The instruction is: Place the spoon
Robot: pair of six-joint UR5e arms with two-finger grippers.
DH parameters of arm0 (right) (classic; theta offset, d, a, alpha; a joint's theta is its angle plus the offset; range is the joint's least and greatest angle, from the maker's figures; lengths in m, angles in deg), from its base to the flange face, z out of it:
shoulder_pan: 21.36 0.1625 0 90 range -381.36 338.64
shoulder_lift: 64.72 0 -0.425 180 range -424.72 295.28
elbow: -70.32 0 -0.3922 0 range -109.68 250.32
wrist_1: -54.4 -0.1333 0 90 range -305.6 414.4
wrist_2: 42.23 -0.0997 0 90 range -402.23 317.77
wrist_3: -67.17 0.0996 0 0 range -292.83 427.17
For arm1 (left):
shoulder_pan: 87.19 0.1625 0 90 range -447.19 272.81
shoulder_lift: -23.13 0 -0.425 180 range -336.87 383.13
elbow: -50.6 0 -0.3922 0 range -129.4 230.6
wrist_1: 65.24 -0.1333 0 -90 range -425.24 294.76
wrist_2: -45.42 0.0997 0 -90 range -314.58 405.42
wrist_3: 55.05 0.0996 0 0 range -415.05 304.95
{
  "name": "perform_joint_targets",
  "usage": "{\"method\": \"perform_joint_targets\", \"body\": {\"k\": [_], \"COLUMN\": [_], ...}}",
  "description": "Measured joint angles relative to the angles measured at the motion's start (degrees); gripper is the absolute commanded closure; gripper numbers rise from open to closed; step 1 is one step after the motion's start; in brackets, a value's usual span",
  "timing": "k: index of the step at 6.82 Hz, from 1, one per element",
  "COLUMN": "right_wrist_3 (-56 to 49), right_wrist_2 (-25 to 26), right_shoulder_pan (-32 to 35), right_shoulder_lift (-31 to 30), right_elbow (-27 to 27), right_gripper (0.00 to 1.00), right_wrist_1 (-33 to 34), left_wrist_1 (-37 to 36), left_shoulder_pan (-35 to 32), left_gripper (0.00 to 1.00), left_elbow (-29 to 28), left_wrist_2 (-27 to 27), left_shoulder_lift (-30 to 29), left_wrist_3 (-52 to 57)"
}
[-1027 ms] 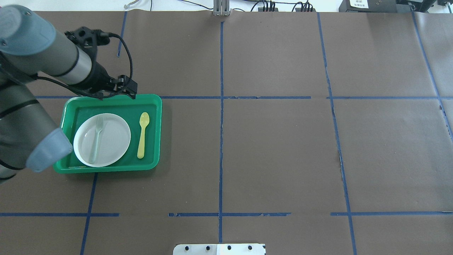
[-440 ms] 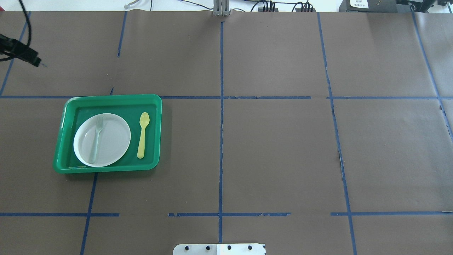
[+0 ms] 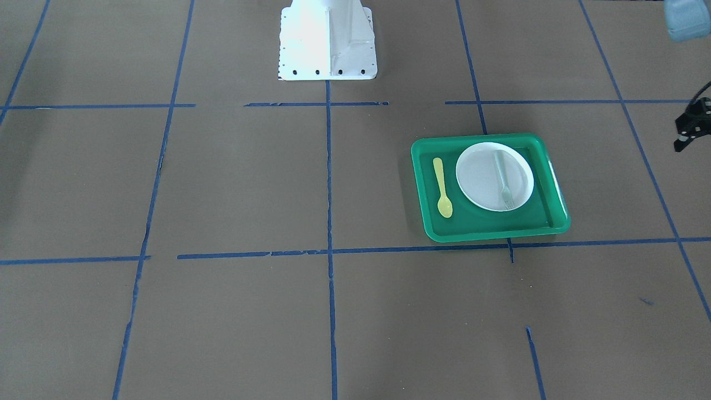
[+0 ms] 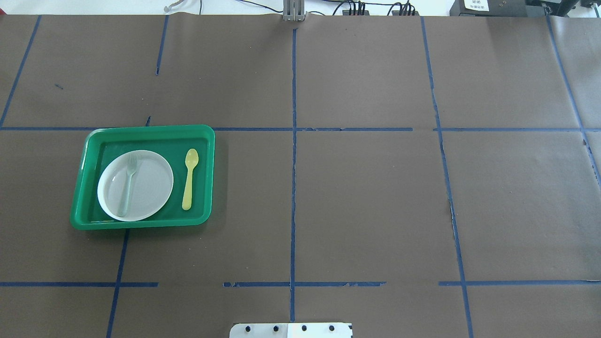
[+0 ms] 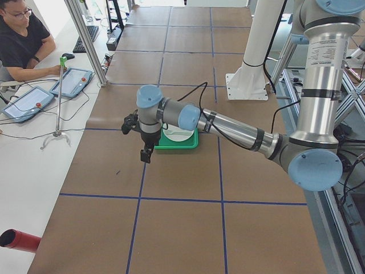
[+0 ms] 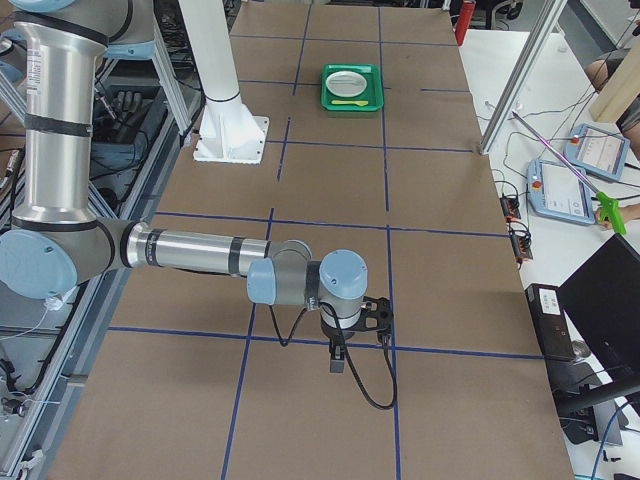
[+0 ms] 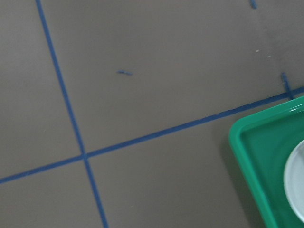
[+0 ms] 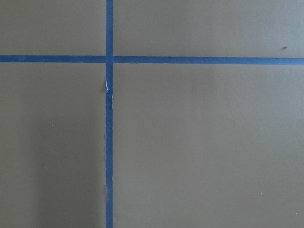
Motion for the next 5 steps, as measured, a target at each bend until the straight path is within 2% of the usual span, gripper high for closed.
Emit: {"method": "perform_joint_targets", "body": {"k": [2,5], "right_wrist_3": [0.05,0.06], "right_wrist_2": [0.0,0.0], "right_shoulder_pan": [0.0,0.0], "right_shoulder_lift": [0.0,0.0], "right_elbow": [0.0,0.0], "right_gripper": [0.0,0.0], "right_wrist_1": [0.0,-0.02], "left_wrist_1": [1.76,1.81], "left_shoulder_pan": [-4.67,-6.04], "left_gripper": [0.0,0.0], "left_elbow": [-6.54,-7.76], "left_wrist_2": [-2.37,-2.64], "left_shoulder_lift": [2.77,5.67], "left_wrist_3": [3.98,5.05]}}
